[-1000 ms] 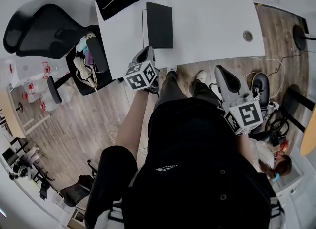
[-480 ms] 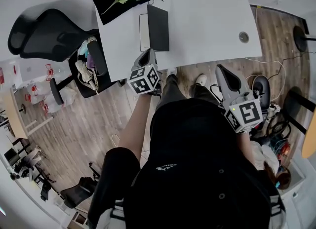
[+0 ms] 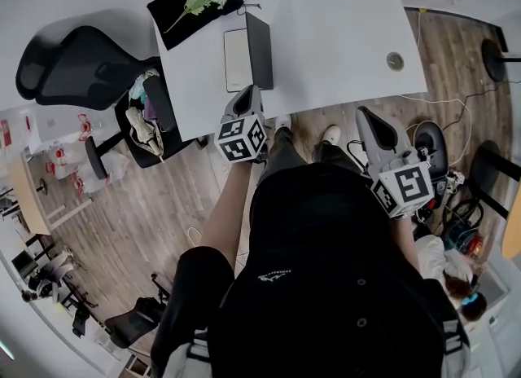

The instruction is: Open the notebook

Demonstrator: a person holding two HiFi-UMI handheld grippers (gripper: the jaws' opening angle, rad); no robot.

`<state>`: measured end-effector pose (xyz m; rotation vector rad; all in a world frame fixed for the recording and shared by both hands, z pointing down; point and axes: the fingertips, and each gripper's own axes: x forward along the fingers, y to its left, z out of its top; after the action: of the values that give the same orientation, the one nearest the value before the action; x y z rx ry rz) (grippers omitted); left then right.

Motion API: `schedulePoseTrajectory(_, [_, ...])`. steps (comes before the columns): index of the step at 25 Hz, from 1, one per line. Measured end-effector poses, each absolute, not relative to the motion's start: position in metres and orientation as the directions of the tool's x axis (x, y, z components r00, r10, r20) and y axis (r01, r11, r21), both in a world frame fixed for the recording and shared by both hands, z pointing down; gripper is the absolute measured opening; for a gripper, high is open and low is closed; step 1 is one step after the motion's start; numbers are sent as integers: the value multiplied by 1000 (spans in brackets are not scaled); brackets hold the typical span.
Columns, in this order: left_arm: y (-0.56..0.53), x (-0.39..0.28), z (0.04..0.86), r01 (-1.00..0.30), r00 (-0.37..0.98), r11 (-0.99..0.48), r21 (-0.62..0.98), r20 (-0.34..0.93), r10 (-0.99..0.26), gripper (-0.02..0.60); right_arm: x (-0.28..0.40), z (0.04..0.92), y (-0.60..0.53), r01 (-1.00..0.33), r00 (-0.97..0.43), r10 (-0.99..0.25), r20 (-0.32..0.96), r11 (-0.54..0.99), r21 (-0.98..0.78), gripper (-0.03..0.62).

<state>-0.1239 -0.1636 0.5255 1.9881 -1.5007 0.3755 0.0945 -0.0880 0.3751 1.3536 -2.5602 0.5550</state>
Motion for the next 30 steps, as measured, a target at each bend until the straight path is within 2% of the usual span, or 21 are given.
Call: schedulePoseTrajectory(30, [-159, -35, 538, -840, 542, -429, 333, 569, -619, 6, 120, 380, -96, -880, -473, -810, 346, 421, -218, 5])
